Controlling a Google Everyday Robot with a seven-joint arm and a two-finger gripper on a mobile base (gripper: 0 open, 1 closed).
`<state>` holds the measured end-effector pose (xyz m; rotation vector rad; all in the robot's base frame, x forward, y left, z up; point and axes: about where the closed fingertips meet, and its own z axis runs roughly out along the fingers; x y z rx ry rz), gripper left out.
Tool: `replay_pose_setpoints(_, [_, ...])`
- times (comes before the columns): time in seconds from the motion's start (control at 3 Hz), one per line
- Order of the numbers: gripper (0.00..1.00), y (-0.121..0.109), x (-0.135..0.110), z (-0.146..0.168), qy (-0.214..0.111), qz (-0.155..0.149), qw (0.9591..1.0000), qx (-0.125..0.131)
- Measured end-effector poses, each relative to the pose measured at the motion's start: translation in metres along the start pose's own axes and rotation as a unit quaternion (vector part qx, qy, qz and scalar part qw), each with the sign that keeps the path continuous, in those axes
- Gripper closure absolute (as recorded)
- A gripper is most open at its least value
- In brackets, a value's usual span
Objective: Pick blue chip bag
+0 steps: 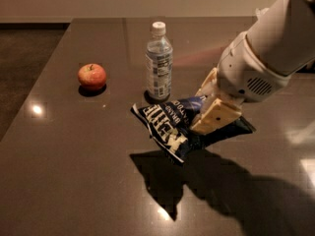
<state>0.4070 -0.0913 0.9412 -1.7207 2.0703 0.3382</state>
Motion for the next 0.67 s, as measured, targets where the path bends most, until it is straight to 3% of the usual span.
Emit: replay_pose_setpoints(0.67, [1.00, -0.0039, -0.0114, -0.0220, -0.009, -0.020, 0.9997, 0.010])
